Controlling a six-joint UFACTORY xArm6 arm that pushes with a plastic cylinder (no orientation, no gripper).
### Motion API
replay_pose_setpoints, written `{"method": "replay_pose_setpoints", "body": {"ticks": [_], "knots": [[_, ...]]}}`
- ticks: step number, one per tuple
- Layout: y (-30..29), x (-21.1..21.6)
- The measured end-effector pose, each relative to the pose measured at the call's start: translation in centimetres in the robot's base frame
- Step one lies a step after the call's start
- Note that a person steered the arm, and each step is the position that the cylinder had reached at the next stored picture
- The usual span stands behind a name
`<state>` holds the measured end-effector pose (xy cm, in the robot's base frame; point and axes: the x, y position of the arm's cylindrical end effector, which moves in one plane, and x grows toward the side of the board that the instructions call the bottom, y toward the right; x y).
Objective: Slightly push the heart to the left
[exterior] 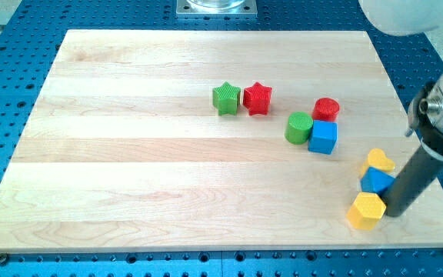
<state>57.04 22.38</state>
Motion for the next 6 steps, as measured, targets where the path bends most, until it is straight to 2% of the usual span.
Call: {"method": "replay_pose_setpoints", "body": {"ticks": [1,2,6], "knots": [[0.0,-2.1],[3.4,-2.2],[-1.8,-10.0]]}}
